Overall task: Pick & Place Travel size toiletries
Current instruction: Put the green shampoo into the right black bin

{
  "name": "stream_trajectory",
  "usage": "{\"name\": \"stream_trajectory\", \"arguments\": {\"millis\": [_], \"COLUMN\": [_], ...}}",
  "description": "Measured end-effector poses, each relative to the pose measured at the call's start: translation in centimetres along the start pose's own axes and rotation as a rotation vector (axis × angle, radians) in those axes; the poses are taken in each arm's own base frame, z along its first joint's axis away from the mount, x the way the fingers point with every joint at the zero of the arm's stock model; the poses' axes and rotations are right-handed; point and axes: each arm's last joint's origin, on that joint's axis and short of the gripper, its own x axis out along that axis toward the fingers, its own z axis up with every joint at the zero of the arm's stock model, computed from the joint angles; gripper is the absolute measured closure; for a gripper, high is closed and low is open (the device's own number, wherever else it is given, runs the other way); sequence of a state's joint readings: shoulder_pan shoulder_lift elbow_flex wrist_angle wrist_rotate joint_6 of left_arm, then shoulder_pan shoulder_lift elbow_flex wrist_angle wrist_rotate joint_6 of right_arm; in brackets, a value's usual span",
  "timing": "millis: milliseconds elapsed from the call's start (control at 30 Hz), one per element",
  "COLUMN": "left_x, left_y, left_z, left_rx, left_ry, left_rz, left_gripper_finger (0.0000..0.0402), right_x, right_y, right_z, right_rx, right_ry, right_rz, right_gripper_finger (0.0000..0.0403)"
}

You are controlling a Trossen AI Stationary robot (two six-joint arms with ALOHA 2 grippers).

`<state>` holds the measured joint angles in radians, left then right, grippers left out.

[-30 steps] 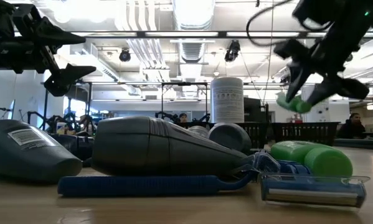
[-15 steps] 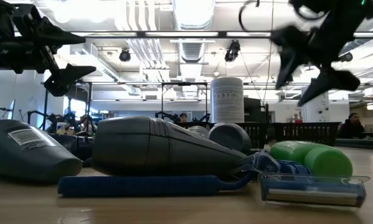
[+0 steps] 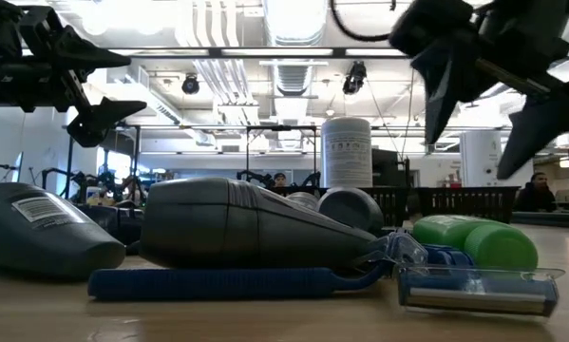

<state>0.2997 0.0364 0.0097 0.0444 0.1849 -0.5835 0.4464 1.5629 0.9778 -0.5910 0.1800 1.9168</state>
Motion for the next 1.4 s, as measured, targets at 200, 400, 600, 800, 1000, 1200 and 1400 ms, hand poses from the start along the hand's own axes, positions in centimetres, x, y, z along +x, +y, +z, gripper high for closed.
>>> {"name": "stream_trajectory", "arguments": {"millis": [200,400,600,800,1000,1200,1400], "left_x": [0.0,0.0,0.0,0.0,0.0,0.0,0.0], "left_y": [0.0,0.0,0.0,0.0,0.0,0.0,0.0], "left_z": [0.0,0.0,0.0,0.0,0.0,0.0,0.0], "left_rx": [0.000,0.000,0.000,0.000,0.000,0.000,0.000], "left_ry": [0.000,0.000,0.000,0.001,0.000,0.000,0.000], "left_rz": [0.000,0.000,0.000,0.000,0.000,0.000,0.000], "left_gripper_finger": [0.0060,0.0060,0.0060,0.0060,0.0060,0.0060,0.0060], "right_x": [3.5,5.6,5.6,5.9,5.8,5.2,5.0], "right_y": [3.0,4.2,4.8,3.8,3.8,4.5,3.8], "right_z": [-2.4,-3.5,-3.7,-3.4,-3.9,-4.8,-6.1], "right_rx": [0.040,0.070,0.089,0.144,0.197,0.203,0.187], "right_ry": [0.083,0.112,0.113,0.112,0.167,0.184,0.179], "right_rz": [-0.091,-0.223,-0.267,-0.336,-0.356,-0.321,-0.324], "right_gripper_finger": [0.0082,0.0108,0.0135,0.0149,0.0136,0.0101,0.0072]}}
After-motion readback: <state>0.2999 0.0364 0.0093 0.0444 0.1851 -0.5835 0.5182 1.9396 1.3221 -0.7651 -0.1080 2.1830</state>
